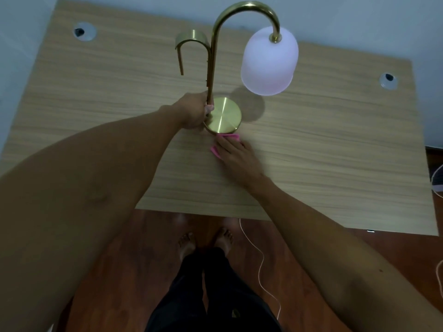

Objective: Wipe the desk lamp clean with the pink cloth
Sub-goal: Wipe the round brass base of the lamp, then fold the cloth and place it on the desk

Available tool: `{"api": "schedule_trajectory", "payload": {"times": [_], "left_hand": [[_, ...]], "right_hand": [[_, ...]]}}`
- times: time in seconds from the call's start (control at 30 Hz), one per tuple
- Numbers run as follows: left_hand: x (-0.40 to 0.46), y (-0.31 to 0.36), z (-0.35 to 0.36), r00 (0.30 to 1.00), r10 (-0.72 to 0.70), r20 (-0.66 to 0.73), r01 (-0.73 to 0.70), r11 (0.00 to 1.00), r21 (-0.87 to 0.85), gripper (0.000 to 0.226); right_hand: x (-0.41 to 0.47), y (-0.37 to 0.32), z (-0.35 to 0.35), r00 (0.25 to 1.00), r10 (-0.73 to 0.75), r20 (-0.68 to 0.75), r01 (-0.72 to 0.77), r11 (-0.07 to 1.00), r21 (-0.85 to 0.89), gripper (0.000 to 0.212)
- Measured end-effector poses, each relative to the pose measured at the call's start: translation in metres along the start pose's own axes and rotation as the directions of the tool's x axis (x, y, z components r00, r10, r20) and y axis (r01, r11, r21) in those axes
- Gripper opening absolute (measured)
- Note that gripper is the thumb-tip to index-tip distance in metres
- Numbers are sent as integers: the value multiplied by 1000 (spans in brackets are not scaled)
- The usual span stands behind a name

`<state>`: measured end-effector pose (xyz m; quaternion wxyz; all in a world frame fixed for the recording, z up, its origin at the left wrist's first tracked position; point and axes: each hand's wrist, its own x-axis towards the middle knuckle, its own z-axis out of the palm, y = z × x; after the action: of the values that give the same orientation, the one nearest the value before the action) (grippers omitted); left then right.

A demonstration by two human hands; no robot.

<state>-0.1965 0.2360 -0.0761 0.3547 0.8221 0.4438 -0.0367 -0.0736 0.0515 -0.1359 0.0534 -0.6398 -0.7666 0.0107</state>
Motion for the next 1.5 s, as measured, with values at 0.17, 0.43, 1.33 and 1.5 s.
{"api": "schedule_trajectory", "payload": {"times": [0.17, 0.43, 1.33, 1.5], "left_hand": [[-2, 0, 1, 1000, 13, 2, -13, 1000, 1, 26], [-2, 4, -1, 1000, 0, 11, 0, 1000, 31, 31], [0, 3, 4, 1000, -15, -14, 14, 1000, -17, 27], [-5, 7, -2, 999, -35, 38, 36, 999, -19, 31]], "right_hand": [[-6, 19, -15, 958, 177, -227, -133, 971, 199, 56], [39, -10, 1, 971, -186, -149, 184, 983, -28, 36], [51, -90, 0, 743, 636, 207, -606, 510, 610, 58], [47, -90, -16, 834, 381, 400, -512, 264, 817, 48]]}}
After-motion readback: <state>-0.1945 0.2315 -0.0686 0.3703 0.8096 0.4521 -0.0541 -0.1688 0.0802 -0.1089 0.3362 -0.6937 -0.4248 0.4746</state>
